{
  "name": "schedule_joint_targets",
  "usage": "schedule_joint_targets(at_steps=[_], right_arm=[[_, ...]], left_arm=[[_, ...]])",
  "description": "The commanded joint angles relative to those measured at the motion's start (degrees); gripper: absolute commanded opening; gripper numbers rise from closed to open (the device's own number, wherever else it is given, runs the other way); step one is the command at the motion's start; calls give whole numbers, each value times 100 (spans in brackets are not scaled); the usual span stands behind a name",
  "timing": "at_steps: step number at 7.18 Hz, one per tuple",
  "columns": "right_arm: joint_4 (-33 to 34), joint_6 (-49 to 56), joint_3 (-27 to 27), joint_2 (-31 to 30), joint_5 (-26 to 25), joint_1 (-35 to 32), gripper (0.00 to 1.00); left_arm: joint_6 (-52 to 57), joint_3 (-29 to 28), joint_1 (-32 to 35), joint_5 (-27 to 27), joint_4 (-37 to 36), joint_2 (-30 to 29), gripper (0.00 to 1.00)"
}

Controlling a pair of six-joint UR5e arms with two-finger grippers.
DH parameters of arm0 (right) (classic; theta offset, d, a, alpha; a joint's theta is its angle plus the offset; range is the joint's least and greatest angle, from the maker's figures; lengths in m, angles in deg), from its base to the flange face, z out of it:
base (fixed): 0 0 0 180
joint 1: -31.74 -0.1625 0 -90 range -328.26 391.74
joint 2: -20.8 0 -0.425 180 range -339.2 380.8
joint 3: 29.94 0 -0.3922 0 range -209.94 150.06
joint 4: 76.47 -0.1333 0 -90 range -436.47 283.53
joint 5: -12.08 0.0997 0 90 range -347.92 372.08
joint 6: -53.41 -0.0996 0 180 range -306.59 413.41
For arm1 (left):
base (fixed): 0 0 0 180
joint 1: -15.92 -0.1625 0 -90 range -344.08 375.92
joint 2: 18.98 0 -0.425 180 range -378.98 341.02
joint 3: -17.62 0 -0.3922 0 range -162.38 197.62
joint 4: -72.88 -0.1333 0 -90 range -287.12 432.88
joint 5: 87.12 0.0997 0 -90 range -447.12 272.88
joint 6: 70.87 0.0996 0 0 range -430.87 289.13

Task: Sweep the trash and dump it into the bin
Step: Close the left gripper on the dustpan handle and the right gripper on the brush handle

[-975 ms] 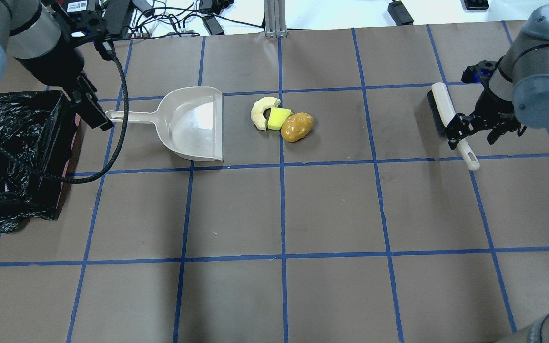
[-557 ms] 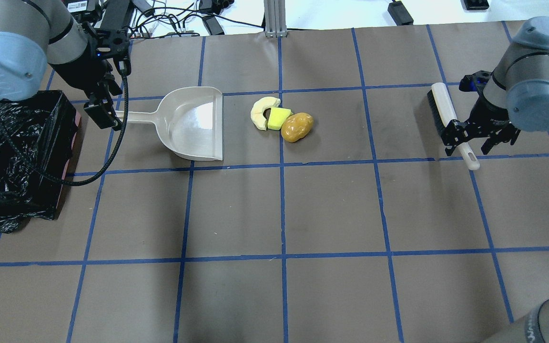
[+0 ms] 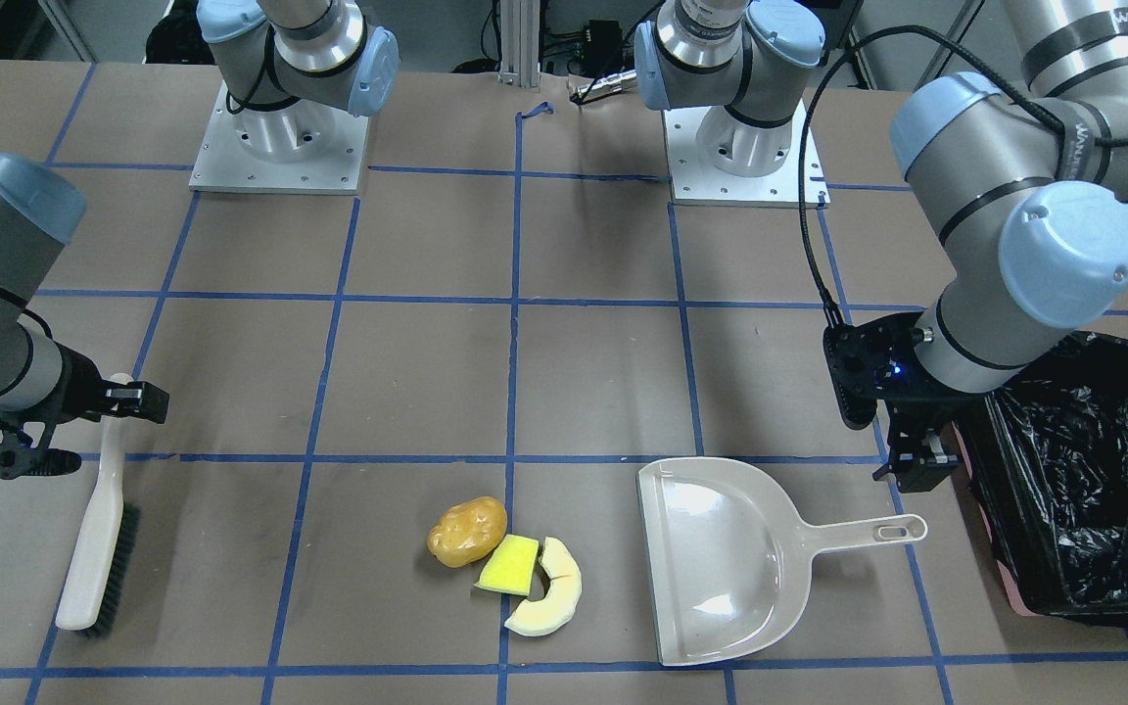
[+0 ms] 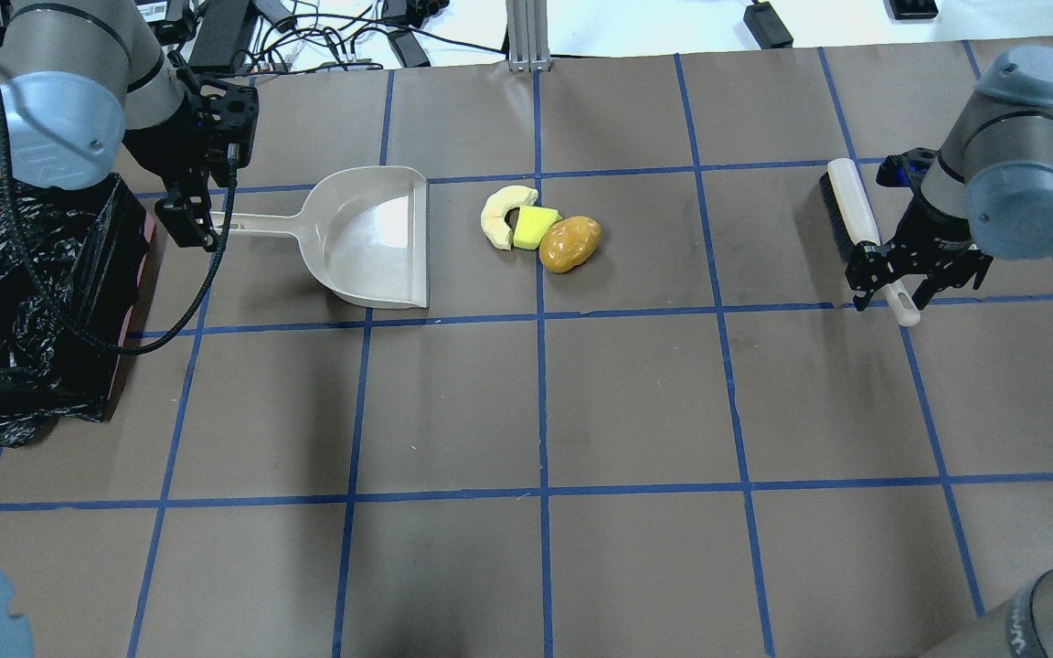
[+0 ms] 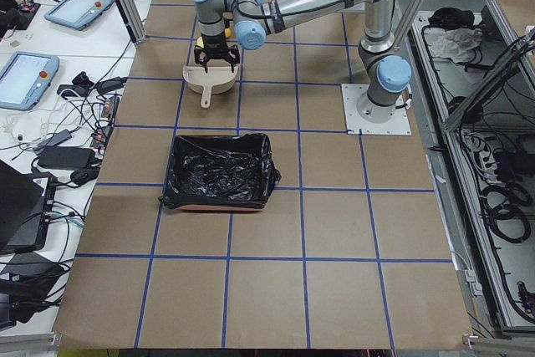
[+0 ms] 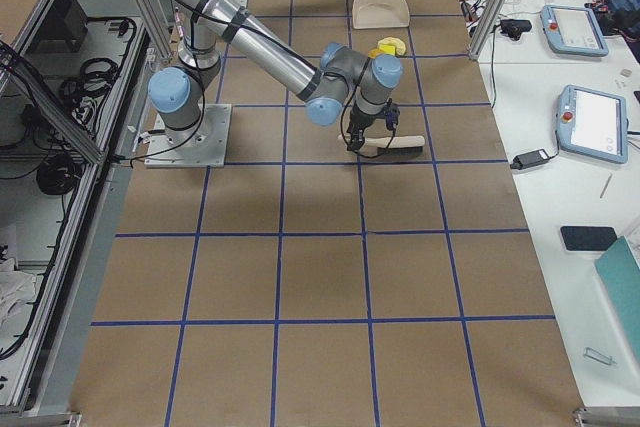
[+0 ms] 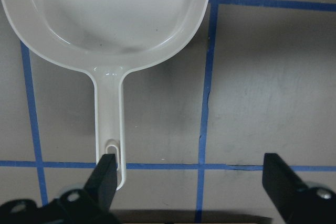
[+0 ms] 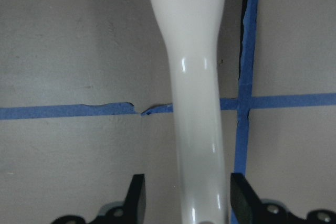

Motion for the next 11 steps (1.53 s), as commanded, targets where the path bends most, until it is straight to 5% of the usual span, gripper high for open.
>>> schedule_joint_targets(at_steps=[1,3,9,11], right_arm=[[6,-50,3,-7,0,0,39],[-3,-24,11,-16,-26,0,0],[-264,-42,55,-51,-62,0,0],[-284,-33,55,-51,-70,0,42]], left_arm=[[421,-7,-211,-4,-369,-233,98],[416,-7,-265,-91,-460,-462,98],[398,-33,-274,-268,-890,-928,98],[372,-33,-274,-277,-1014,-1060,98]])
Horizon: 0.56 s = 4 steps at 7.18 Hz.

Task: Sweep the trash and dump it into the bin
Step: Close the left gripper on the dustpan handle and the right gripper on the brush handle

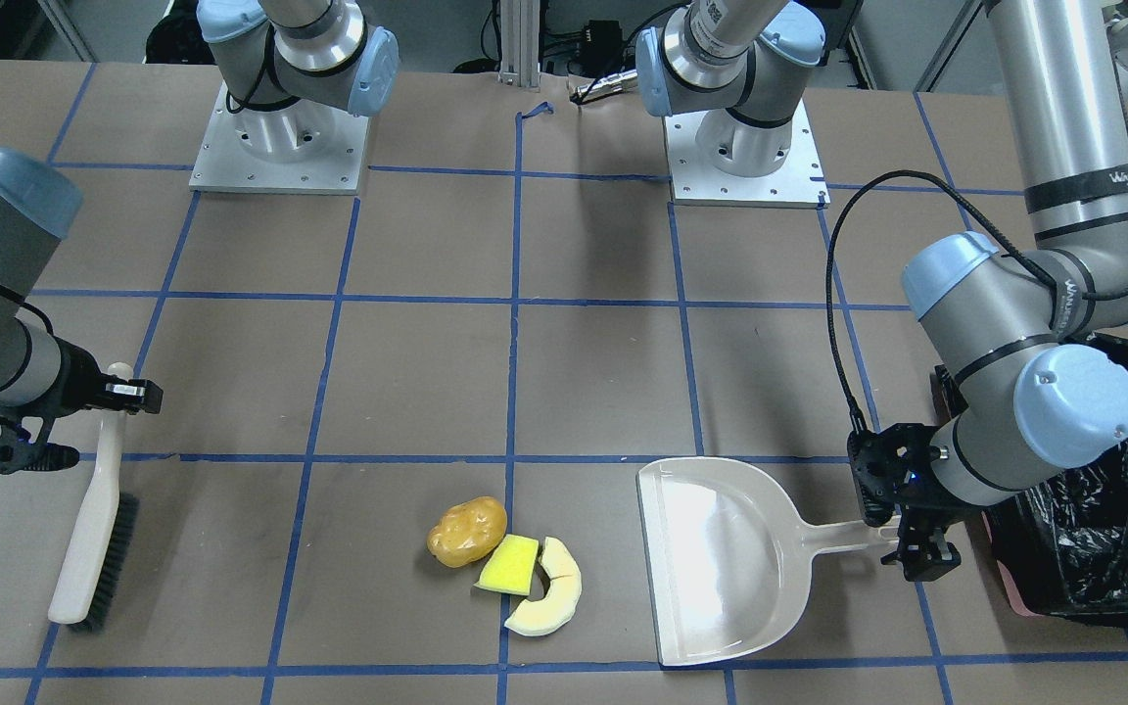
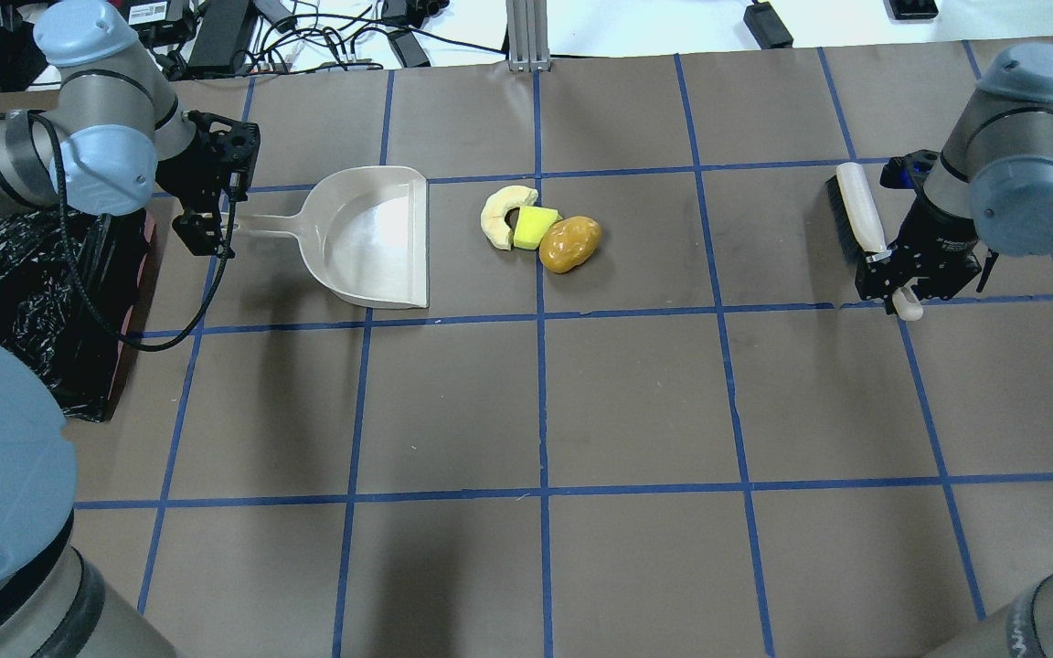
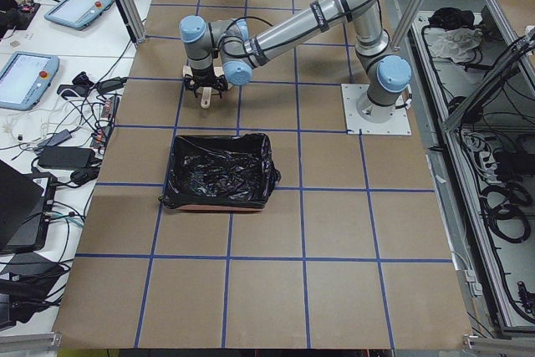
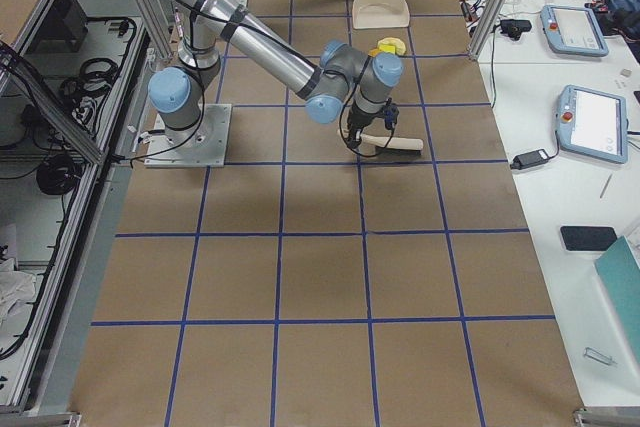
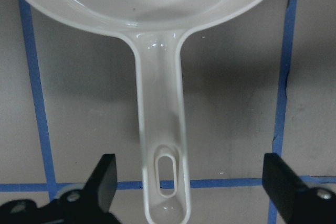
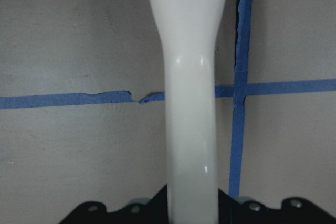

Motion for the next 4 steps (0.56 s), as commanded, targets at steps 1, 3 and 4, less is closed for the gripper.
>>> schedule_joint_targets(at_steps=[1,3,4], right_arm=[[-31,21,1,0,-16,0,46],[22,57,1,0,-34,0,71],[40,57,1,0,-34,0,71]], left_arm=[[-29,14,0,-20,-53,-94,98],[-214,14,17,-12,-53,-120,79],[-188,14,18,6,-53,-112,64]])
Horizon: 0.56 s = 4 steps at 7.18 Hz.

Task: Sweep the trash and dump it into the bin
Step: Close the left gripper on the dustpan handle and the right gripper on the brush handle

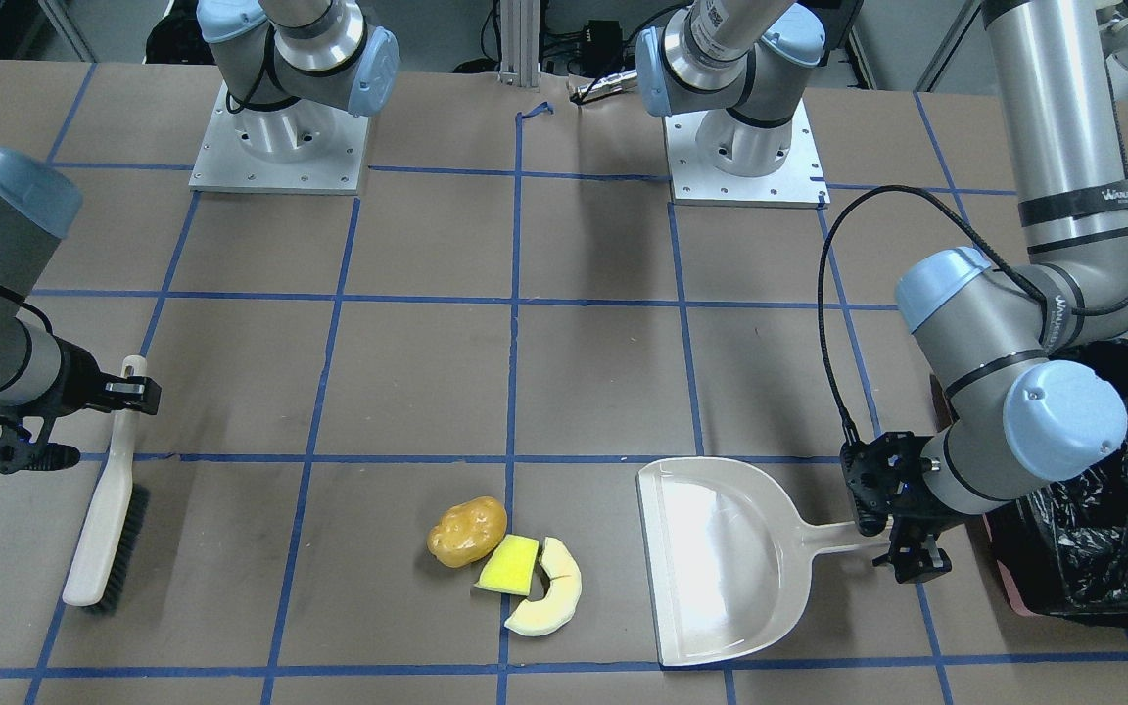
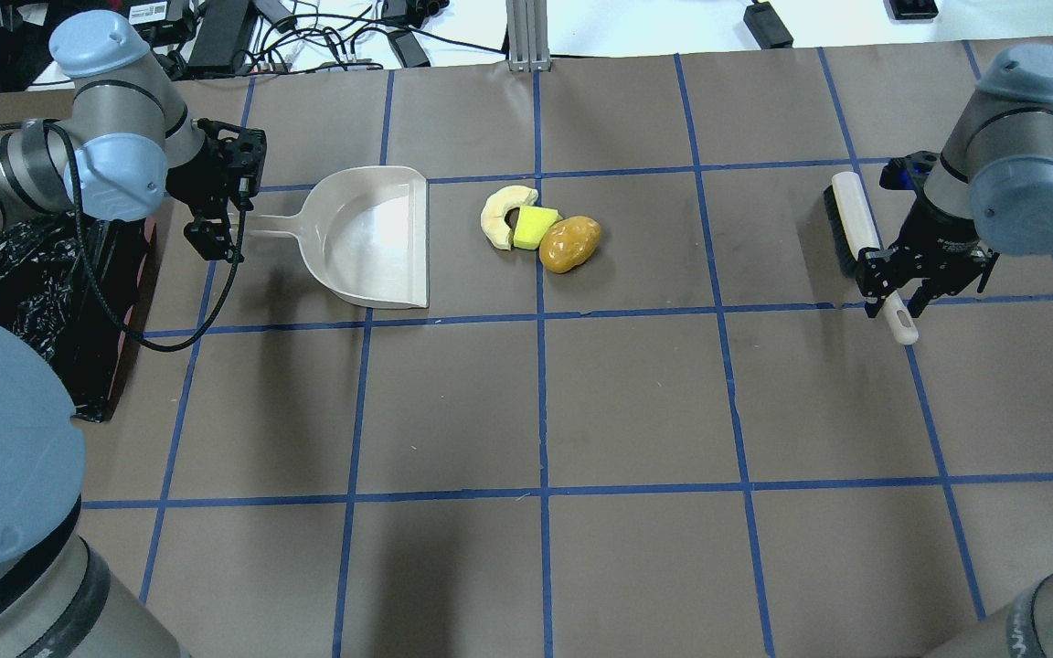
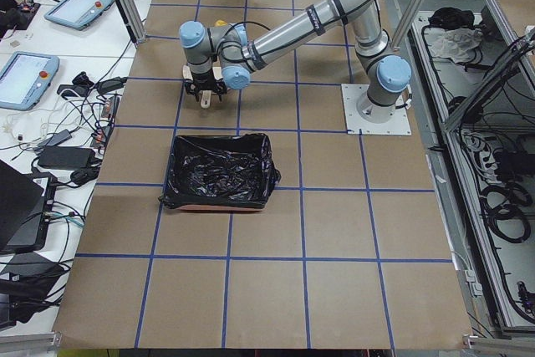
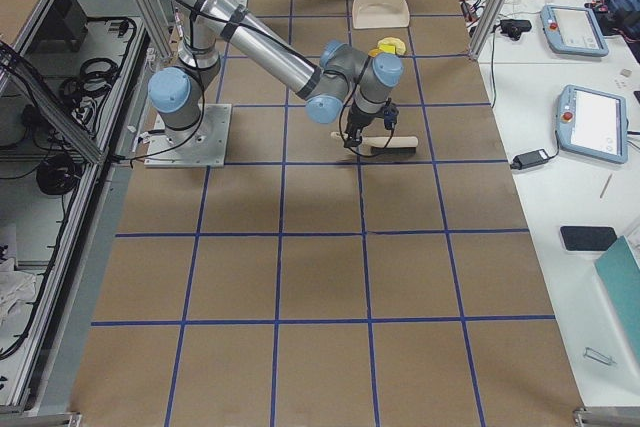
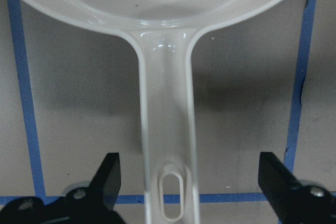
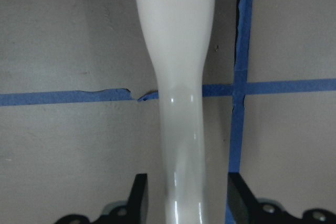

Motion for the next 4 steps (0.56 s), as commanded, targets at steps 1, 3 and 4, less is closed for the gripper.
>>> schedule_joint_targets(at_steps=[1,3,4], right_arm=[[-12,-3,0,0,-5,0,70],[-56,-39,0,0,-14,0,59],[-56,-47,0,-9,-5,0,55]], left_arm=[[7,-8,7,22,-1,0,48],[25,-8,7,40,-1,0,34],[16,-17,24,58,-1,9,30]])
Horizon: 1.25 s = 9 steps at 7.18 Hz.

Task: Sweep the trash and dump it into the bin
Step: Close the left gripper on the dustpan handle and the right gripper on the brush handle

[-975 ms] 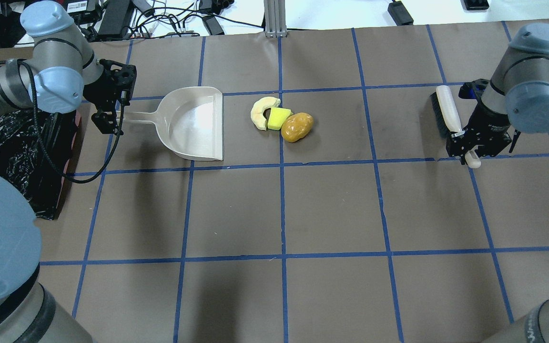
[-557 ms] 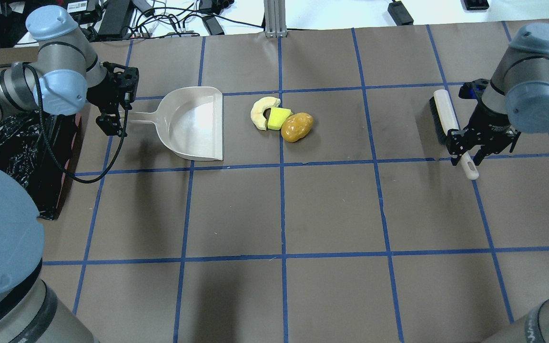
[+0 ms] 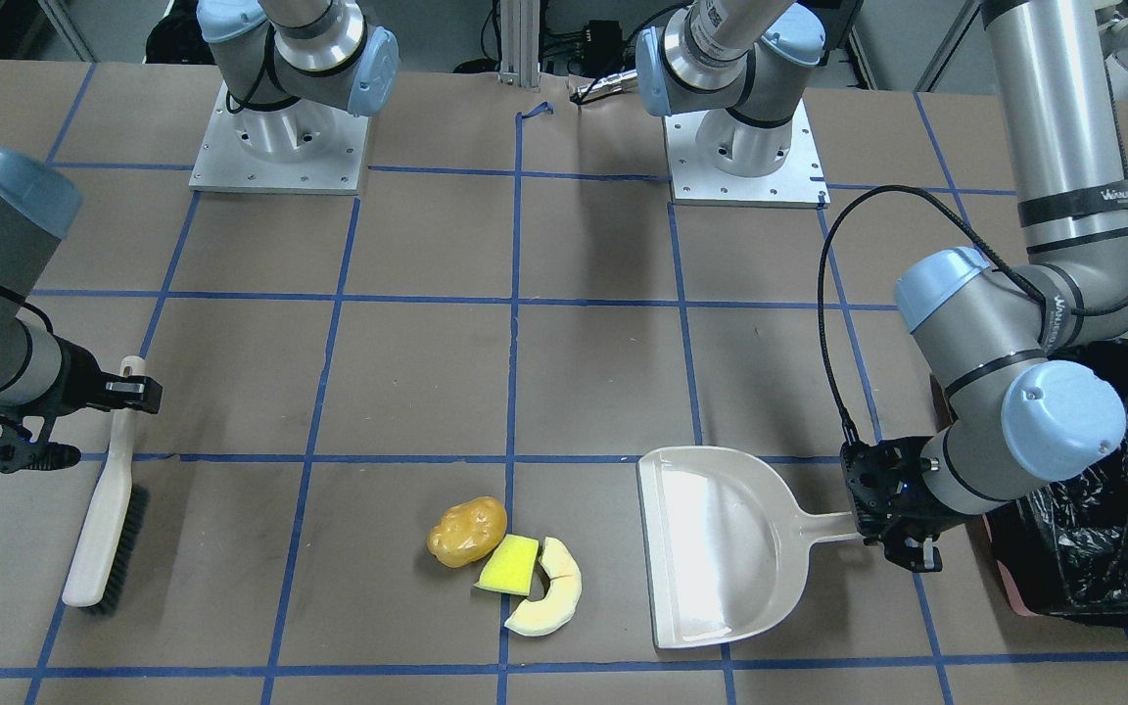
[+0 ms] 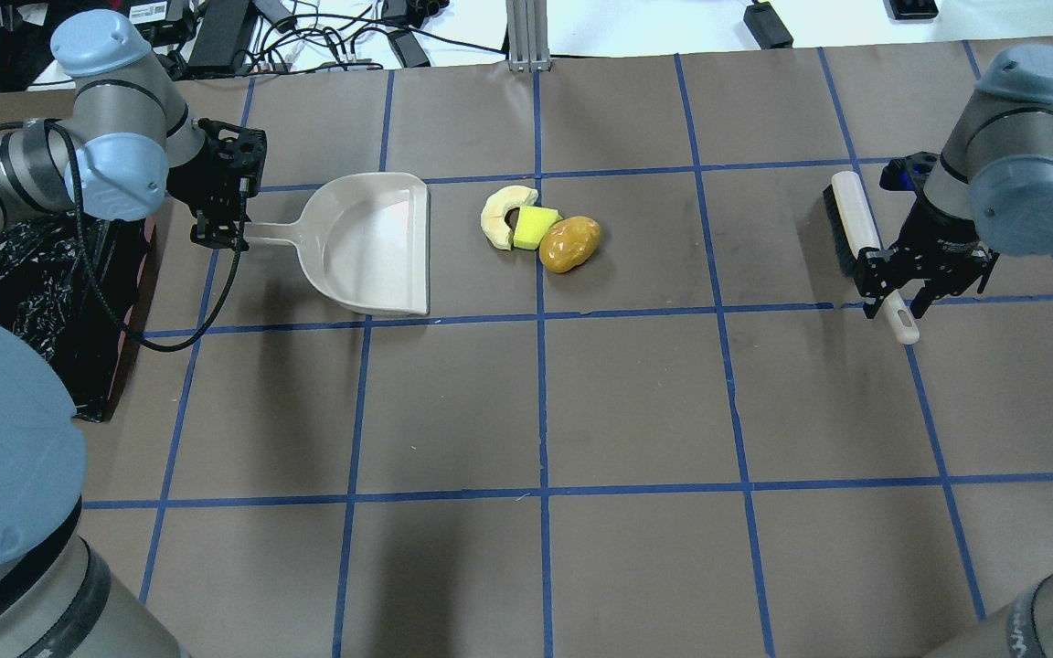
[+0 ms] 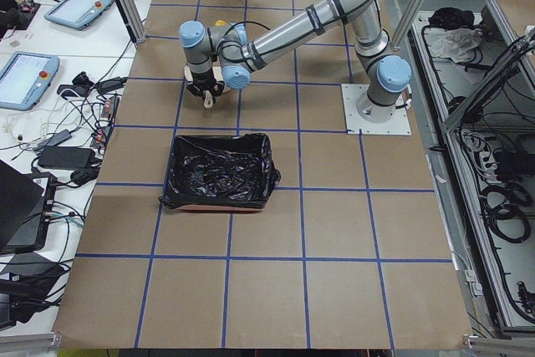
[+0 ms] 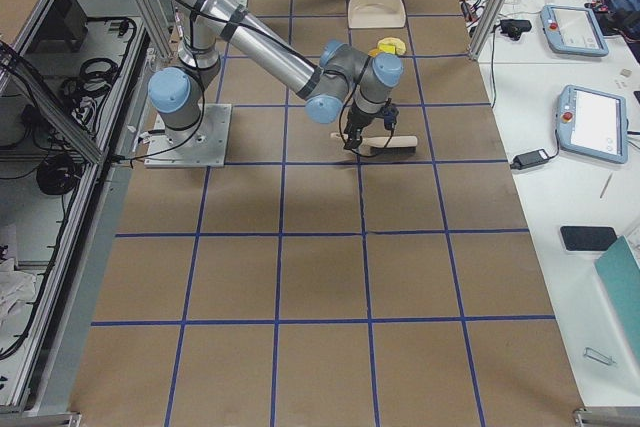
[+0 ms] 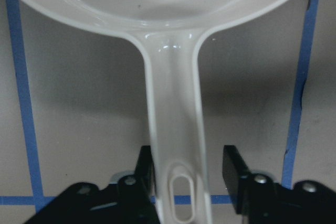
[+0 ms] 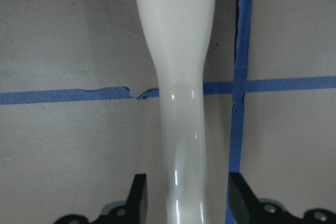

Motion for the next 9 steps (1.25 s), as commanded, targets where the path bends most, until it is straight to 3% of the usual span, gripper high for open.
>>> schedule_joint_targets(at_steps=[1,3,4,5,6,9], right_arm=[[-10,-13,0,-7,4,0,50],[-1,-13,9,-7,12,0,48],[-1,-13,18,-7,13,0,43],[-1,-22,26,-7,21,0,30],[-10,-13,26,-7,30,0,3],[-80,57,35,-25,74,0,0]], left_arm=[[7,-7,20,16,0,16,26],[-11,-7,99,42,0,60,23],[-10,-7,108,68,0,78,23],[-10,-7,108,138,0,43,23],[-37,-7,108,200,0,34,23],[-54,-7,126,218,0,43,23]])
